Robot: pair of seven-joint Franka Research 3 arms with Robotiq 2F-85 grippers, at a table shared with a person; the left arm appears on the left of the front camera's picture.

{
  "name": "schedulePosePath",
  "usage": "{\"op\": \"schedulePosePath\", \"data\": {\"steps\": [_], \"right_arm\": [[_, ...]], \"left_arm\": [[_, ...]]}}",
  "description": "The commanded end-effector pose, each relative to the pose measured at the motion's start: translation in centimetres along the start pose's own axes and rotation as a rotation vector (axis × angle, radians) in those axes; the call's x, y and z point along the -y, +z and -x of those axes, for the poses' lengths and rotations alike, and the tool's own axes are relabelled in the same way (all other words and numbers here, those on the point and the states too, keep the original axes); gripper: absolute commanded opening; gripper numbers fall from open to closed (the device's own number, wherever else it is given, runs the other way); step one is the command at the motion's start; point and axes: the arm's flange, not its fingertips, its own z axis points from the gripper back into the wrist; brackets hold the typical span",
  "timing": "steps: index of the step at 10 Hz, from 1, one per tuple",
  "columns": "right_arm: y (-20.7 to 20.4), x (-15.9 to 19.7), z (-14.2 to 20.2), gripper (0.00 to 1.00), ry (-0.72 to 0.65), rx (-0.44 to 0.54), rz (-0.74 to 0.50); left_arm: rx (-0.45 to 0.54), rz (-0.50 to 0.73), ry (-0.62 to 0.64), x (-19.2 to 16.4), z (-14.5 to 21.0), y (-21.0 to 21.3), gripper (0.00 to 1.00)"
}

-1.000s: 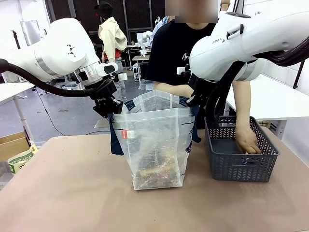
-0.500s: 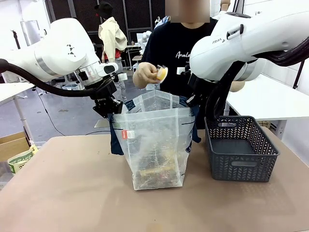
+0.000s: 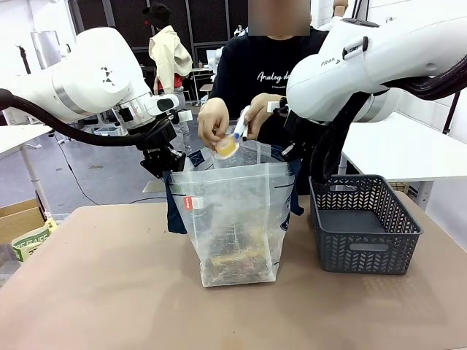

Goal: Transfer purchased items from the store into the shopping bag.
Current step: Move the Reusable shopping bag to the right side of the table.

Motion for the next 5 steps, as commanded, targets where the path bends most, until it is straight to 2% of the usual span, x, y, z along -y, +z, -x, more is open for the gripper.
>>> {"op": "schedulePosePath", "data": {"steps": [1,5], "right_arm": [[0.14,0.12,0.04,0.00,-0.002,0.004,0.003],[0.14,0.12,0.04,0.00,-0.002,0.004,0.003]], "left_arm": [[0.006,-0.002,0.003,-0.10,0.04,0.26,0.00],[0.006,-0.002,0.003,-0.10,0.04,0.26,0.00]]}}
